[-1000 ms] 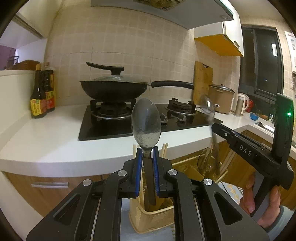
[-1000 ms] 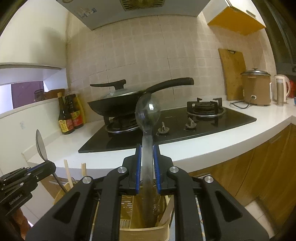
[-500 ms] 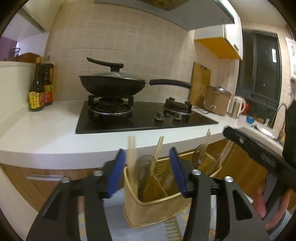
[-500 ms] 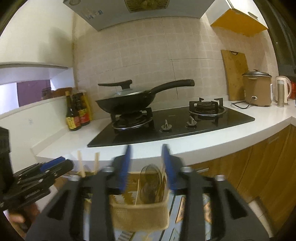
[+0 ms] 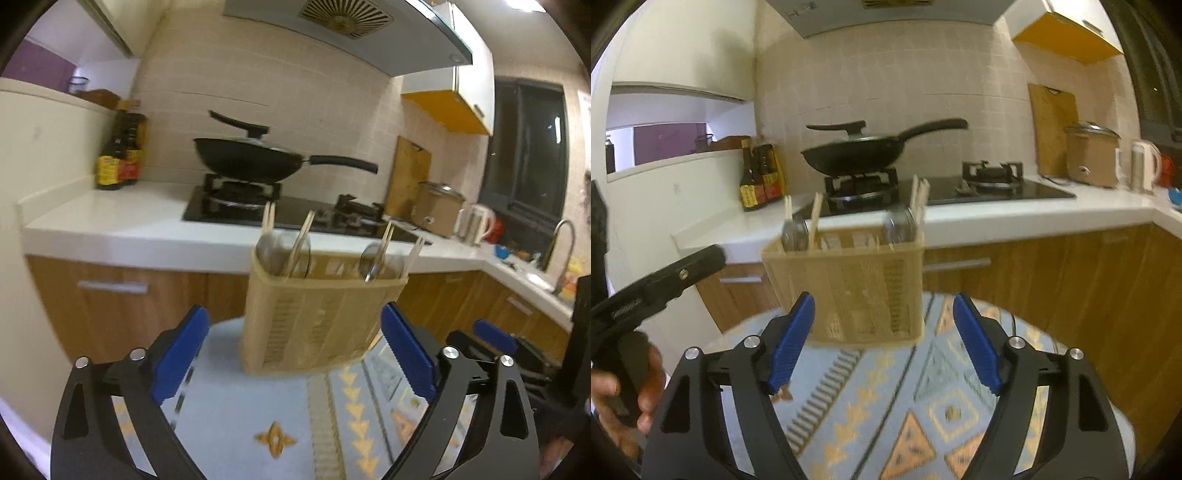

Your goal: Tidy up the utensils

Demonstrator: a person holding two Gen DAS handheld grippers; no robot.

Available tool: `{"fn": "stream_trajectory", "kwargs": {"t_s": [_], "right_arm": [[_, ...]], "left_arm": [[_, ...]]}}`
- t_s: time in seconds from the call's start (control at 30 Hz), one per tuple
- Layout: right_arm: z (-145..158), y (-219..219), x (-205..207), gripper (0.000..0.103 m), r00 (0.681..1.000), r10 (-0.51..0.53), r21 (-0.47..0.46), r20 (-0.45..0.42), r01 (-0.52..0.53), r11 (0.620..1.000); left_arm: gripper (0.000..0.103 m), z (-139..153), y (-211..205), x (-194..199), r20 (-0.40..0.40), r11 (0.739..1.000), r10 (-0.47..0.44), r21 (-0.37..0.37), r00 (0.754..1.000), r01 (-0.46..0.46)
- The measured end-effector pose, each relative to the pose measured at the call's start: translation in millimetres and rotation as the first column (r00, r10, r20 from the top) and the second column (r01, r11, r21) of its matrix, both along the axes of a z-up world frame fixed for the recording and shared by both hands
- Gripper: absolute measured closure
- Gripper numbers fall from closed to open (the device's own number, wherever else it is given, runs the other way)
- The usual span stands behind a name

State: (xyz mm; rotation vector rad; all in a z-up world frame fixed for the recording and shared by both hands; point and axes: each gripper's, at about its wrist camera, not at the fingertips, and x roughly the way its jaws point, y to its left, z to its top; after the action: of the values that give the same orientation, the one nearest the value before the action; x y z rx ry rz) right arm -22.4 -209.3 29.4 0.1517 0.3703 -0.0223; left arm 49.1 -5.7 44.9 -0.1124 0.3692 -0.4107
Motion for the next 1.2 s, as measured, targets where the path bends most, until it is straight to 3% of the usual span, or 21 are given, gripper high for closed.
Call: {"fn": "stream_trajectory", "kwargs": {"t_s": [0.2,0.4,0.6,0.8,1.2], "right_arm": [[-26.9,6.5,-10.0,0.03,1.0,-0.015,-0.041,0.015,0.016,0.999],[-37.1,9.0,-9.3,0.03,1.0,-0.001,-0.077,0.009,0.001,0.997],[-43.7,6.4,1.5,0.029,0.998,0.032,-0.056,-0.046,-0.035,0.998],[-44.8,6.7,2.6,0.025,0.998,0.038,-0.056,-0.057,-0.041,0.998],[-47.0,4.9,5.1,0.02,0.997,0.029,-0.047,-0.075,-0.033,0.998]], "left_arm": [[0.01,-31.4,-6.5,-30.7,0.055,0.989,0.123,0.071,0.991,-0.127],[0.008,-43.6,-6.4,-41.9,0.149,0.966,0.205,0.129,0.967,-0.225],[0.008,-46.2,-13.9,-36.3,0.147,0.952,0.209,0.195,0.967,-0.236],[0.008,-46.7,-6.3,-37.6,0.143,0.956,0.223,0.161,0.964,-0.245],[0.008,-47.7,-7.0,-35.7,0.132,0.956,0.218,0.167,0.967,-0.239]]}}
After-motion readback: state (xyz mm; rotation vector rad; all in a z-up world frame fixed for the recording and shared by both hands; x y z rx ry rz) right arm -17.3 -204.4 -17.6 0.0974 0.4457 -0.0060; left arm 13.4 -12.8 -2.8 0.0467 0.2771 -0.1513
